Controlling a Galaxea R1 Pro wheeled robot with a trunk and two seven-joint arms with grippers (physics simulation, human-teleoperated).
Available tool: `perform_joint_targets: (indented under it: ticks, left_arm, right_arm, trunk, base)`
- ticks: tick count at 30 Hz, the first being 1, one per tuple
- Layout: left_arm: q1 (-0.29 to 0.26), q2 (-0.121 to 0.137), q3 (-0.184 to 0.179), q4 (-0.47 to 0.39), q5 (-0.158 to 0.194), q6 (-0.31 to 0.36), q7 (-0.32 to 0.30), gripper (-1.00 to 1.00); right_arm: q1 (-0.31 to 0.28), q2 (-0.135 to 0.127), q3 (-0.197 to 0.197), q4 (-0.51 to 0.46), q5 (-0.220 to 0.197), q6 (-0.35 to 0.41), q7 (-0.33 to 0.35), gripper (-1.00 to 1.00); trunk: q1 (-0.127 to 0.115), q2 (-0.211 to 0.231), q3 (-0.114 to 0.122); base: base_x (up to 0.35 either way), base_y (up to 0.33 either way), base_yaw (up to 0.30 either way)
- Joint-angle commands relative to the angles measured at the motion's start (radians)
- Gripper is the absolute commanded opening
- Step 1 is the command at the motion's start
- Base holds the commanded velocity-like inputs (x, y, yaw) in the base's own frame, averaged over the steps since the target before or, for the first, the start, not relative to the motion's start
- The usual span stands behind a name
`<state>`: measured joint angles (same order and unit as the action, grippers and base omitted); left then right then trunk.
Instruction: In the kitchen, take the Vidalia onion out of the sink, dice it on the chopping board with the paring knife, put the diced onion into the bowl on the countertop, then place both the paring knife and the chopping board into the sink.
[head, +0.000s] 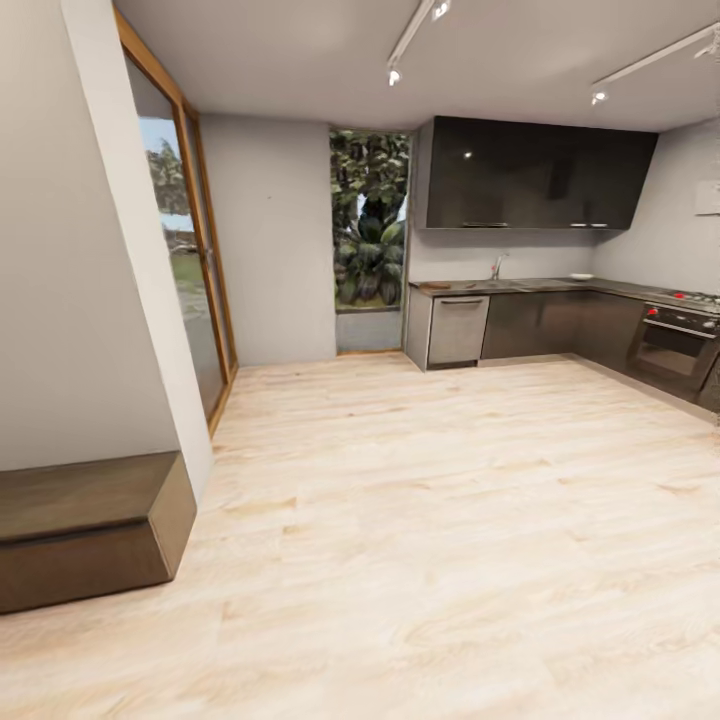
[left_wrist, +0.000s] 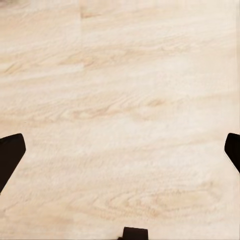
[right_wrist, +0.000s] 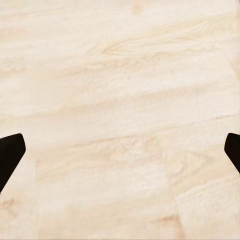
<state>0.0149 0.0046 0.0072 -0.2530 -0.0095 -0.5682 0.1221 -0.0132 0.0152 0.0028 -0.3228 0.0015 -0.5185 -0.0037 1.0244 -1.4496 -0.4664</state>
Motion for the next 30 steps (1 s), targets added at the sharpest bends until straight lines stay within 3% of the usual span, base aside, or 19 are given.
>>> perform_joint_targets:
  ticks: [1, 30]
  left_arm:
    - [0.0, 0.0, 0.0, -0.002, -0.001, -0.001, 0.002, 1.0]
    - [0.0, 0.0, -0.001, -0.002, -0.001, -0.001, 0.002, 1.0]
  right_arm:
    - [-0.001, 0.0, 0.0, 0.001, 0.0, -0.003, 0.0, 1.0]
    - [-0.001, 0.0, 0.0, 0.001, 0.0, -0.003, 0.0, 1.0]
  trunk:
    - [0.001, 0.0, -0.001]
    - [0.001, 0.0, -0.001]
  base:
    - [0.323, 0.0, -0.112]
    - [0.323, -0.08, -0.112]
